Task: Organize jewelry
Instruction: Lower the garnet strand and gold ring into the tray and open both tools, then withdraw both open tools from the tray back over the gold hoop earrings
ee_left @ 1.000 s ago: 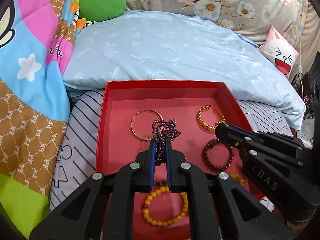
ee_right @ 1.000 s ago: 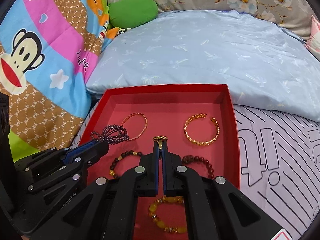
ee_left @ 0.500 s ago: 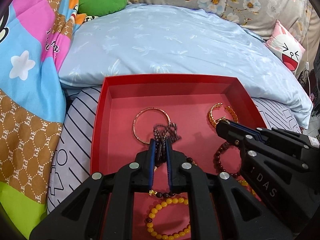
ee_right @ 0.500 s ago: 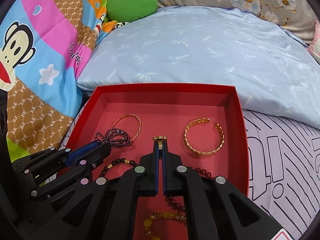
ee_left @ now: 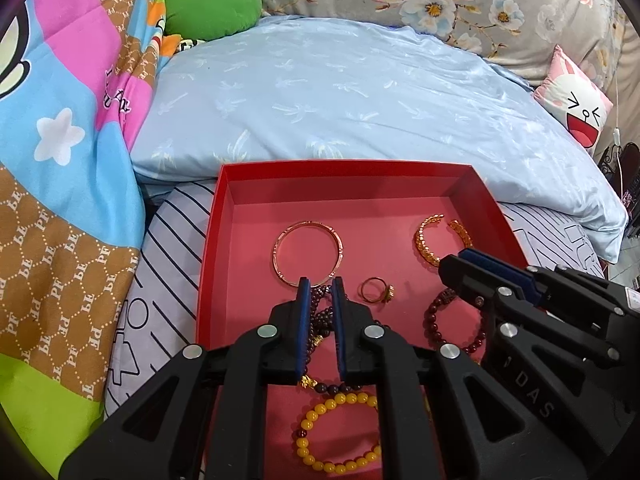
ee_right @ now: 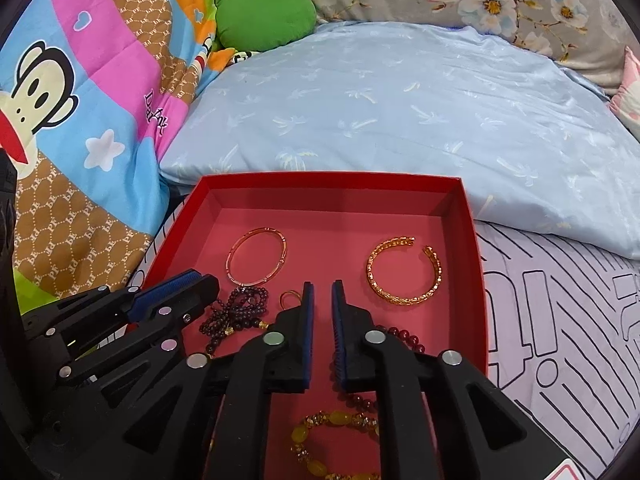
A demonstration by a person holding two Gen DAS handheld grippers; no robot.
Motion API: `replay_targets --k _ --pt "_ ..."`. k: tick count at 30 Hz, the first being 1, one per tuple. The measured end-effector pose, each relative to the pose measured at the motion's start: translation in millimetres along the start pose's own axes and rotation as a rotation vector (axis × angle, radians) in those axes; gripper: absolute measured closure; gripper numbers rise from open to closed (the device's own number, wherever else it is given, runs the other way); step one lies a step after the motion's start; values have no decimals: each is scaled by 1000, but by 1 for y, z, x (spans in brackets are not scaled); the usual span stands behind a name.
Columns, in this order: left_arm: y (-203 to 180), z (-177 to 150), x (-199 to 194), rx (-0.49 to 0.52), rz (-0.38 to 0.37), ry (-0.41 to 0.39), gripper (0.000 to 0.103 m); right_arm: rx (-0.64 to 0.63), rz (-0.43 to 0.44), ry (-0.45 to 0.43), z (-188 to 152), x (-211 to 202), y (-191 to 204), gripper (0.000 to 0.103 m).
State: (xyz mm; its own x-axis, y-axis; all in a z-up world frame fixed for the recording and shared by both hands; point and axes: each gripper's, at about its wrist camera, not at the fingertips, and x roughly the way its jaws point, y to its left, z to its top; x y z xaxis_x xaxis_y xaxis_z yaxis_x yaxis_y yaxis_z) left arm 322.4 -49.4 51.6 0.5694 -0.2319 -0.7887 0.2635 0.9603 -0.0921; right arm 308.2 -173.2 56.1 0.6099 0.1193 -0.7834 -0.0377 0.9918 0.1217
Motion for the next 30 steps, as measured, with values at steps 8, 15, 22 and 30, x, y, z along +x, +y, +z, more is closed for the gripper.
replay_targets --k 8,15,22,30 --pt "-10 -2 -33 11 -9 -38 92 14 11 -45 -5 -37 0 85" --pt "-20 -13 -71 31 -16 -71 92 21 33 -79 -18 -77 2 85" --pt "-34 -42 -100 64 -31 -71 92 0 29 -96 -48 -110 7 84" --pt "-51 -89 -120 94 -37 -55 91 -13 32 -87 -97 -139 9 84"
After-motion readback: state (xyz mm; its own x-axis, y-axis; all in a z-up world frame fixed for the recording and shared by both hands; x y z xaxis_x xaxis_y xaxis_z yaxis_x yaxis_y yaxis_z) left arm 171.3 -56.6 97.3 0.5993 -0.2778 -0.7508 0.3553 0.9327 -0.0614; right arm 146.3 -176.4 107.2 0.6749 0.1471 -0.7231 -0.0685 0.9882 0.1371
